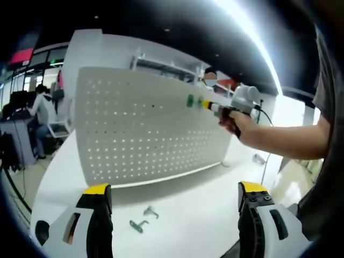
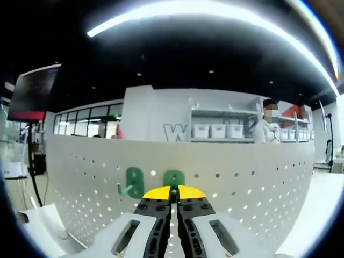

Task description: Insert the hook assembly into the mounting plate slot until the hook locks in place.

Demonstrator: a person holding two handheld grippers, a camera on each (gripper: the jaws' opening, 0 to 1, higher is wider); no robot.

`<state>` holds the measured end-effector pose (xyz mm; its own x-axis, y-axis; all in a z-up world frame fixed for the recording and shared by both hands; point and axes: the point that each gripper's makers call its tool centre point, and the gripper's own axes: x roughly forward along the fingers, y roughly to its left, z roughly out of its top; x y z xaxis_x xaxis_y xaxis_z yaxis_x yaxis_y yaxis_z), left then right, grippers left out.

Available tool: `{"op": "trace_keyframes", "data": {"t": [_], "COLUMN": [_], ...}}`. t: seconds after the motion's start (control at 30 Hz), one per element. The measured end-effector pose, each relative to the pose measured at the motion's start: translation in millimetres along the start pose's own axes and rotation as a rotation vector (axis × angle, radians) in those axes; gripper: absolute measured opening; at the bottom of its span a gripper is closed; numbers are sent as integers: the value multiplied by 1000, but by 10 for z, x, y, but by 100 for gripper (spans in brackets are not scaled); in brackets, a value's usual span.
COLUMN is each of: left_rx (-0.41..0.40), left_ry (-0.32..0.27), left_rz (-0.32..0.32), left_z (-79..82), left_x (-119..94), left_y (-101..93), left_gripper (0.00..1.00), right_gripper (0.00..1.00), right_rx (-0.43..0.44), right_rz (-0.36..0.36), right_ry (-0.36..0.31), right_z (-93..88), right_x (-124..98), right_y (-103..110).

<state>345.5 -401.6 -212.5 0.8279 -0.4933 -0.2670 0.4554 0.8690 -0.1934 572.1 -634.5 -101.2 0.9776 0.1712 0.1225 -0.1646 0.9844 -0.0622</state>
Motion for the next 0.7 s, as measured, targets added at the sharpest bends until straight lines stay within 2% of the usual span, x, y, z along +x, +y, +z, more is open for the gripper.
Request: {"op": "trace_keyframes", "data": {"t": [0.53, 0.67, 0.7], "left_rx": [-12, -3, -5], "left_ry": [1, 7, 6], "left_rz": [-13, -22, -25], "left_z": [-35, -40, -35], "left_x": [24, 56, 60], "left_y": [-11, -23, -27], "left_gripper": [98, 98, 98], "right_gripper": [0, 0, 0], "right_rx": [34, 7, 22], "right_rz": [-19, -23, -25], "right_ry": [47, 54, 51], "right_z": [-63, -65, -65], "right_x": [32, 30, 30], "right_y": [-5, 1, -3]}}
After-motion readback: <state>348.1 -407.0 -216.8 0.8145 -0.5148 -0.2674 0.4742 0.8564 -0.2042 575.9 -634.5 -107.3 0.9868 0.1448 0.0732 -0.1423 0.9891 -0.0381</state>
